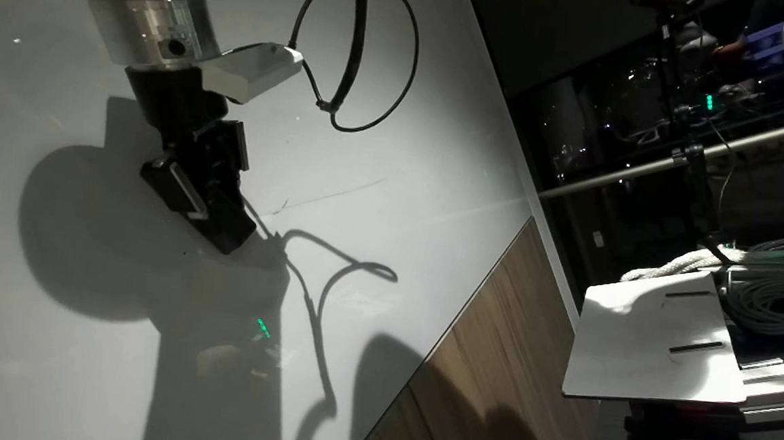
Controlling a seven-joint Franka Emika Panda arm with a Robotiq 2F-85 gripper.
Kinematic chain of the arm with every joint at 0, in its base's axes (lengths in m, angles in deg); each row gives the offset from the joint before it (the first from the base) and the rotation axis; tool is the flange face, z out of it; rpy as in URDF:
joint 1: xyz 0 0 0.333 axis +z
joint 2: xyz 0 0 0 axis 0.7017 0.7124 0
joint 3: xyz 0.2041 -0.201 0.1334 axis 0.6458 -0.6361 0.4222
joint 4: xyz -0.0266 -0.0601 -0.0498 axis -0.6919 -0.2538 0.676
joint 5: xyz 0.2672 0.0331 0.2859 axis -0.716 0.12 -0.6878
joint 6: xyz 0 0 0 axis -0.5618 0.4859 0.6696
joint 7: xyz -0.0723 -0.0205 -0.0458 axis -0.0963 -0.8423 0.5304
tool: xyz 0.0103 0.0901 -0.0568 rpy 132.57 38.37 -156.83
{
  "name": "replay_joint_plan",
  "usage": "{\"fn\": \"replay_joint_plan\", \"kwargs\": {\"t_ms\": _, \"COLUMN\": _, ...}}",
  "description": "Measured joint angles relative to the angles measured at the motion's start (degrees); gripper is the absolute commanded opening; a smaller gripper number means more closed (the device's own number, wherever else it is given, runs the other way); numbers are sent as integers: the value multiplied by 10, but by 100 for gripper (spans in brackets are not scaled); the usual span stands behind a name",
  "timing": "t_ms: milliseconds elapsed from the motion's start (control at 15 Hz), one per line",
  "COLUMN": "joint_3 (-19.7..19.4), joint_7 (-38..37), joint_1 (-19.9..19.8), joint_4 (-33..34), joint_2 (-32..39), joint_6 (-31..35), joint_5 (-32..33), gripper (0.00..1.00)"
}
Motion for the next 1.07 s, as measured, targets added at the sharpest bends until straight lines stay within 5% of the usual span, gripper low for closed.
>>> {"fn": "replay_joint_plan", "kwargs": {"t_ms": 533, "joint_3": -10, "joint_7": 10, "joint_1": 32, "joint_4": 92, "joint_2": 58, "joint_6": -62, "joint_5": -14, "gripper": 30}}
{"fn": "replay_joint_plan", "kwargs": {"t_ms": 1067, "joint_3": -29, "joint_7": -12, "joint_1": -59, "joint_4": -91, "joint_2": -56, "joint_6": -21, "joint_5": -33, "gripper": 30}}
